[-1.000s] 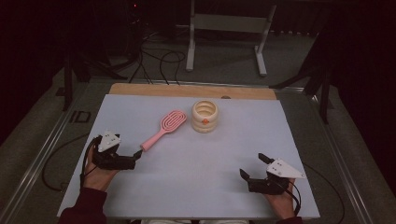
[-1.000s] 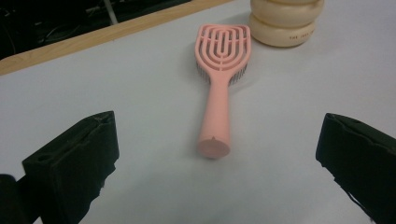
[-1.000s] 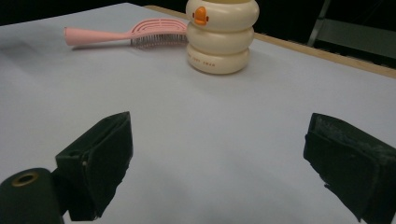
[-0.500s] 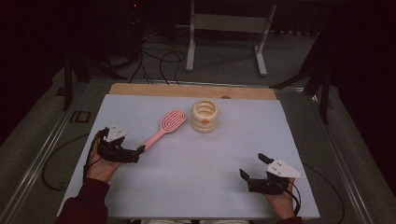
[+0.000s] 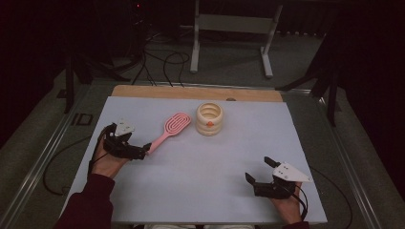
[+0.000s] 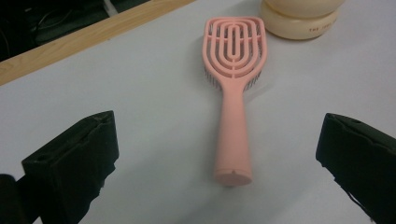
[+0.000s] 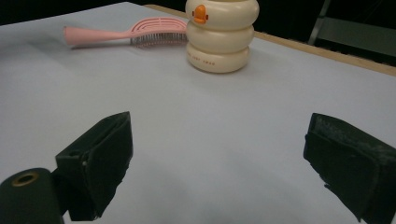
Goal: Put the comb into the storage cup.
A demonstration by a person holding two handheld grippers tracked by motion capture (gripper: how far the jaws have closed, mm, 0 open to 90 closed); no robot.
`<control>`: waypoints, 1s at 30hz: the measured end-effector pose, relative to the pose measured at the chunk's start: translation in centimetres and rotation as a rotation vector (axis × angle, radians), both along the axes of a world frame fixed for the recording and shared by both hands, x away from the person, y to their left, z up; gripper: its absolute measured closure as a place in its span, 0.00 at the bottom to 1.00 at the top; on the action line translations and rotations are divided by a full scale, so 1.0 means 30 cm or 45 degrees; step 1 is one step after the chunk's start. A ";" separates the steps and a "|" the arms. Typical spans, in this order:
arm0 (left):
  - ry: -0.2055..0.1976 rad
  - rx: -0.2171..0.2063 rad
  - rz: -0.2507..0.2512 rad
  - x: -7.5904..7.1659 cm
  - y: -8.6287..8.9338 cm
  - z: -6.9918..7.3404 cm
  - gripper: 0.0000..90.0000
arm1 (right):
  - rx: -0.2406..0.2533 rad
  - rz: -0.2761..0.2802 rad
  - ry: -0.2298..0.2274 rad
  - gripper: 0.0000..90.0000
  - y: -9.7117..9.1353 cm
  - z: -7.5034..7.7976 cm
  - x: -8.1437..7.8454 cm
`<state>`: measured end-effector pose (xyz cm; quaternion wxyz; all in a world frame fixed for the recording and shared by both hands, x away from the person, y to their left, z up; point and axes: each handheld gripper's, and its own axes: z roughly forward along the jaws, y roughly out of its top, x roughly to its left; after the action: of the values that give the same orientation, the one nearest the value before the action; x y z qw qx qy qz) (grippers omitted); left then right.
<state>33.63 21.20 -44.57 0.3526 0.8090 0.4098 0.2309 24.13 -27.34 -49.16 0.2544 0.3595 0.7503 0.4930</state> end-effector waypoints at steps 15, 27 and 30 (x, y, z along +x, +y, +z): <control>0.071 0.075 -0.018 0.078 -0.033 -0.006 0.00 | 0.000 -0.001 0.001 0.09 0.000 0.000 0.000; 0.149 0.150 -0.054 0.150 -0.092 -0.037 0.00 | 0.003 0.000 0.000 0.09 -0.002 0.000 0.001; 0.164 0.164 -0.059 0.160 -0.098 -0.042 0.00 | 0.003 -0.001 0.000 0.09 -0.003 0.000 0.001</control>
<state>38.44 18.25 -45.84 0.2783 0.8524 0.3970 0.1960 24.14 -27.42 -49.16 0.2540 0.3600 0.7497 0.4939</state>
